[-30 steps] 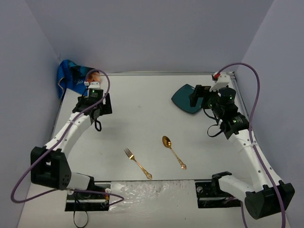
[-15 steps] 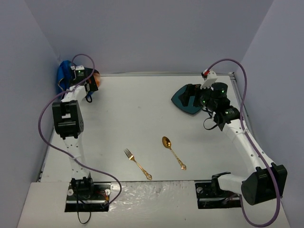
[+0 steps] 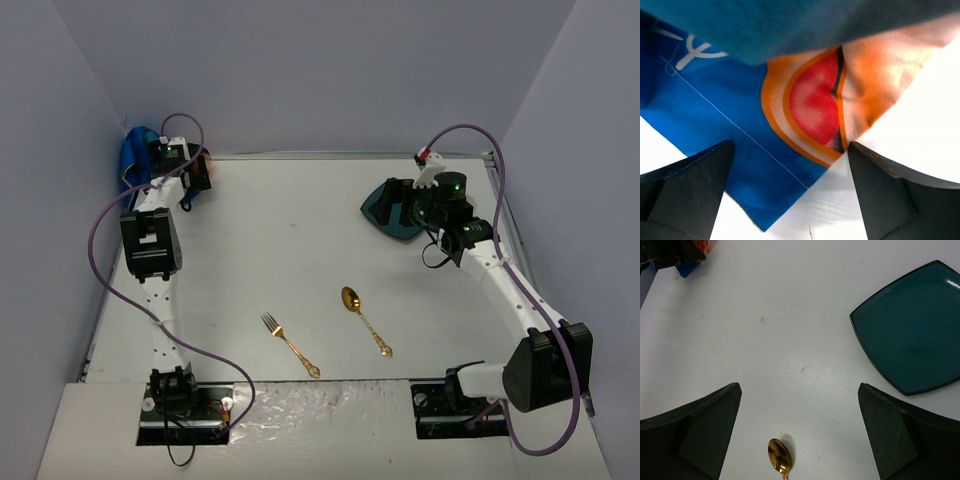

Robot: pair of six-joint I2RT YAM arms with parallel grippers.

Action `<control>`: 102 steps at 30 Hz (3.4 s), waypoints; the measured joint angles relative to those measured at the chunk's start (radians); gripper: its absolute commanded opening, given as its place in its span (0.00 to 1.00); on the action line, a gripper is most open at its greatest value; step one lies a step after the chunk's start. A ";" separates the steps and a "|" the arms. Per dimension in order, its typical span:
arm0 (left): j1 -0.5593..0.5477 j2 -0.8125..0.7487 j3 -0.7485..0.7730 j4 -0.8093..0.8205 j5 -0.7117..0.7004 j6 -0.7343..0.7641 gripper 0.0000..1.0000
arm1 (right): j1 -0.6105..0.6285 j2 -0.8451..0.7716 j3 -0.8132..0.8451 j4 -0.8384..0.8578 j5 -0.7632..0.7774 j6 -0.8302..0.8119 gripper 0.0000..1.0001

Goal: Set the dinner table for one person

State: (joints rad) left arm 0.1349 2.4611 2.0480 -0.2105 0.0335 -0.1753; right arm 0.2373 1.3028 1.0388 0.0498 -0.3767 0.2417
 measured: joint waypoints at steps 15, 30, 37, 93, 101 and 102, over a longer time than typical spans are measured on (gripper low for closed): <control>0.003 0.031 0.086 -0.112 0.021 0.047 0.44 | 0.018 0.001 0.002 0.000 -0.007 0.025 1.00; 0.018 0.062 0.188 -0.253 0.122 0.034 0.00 | 0.033 -0.006 0.014 -0.004 -0.017 0.030 1.00; 0.017 -0.183 -0.052 -0.375 0.216 -0.131 0.00 | 0.057 0.012 0.077 0.004 -0.018 0.025 1.00; -0.481 -0.906 -0.772 -0.466 -0.038 -0.359 0.97 | 0.379 0.443 0.033 -0.155 0.424 0.152 0.75; -0.459 -1.015 -0.815 -0.457 -0.084 -0.370 0.97 | 0.386 0.519 0.045 -0.163 0.475 0.217 0.69; -0.457 -1.034 -0.827 -0.450 -0.084 -0.370 0.97 | 0.386 0.525 0.053 -0.159 0.482 0.225 0.69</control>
State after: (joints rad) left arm -0.3224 1.4269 1.2214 -0.6603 -0.0502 -0.5452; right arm 0.6235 1.8283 1.0914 -0.1092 0.1053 0.4663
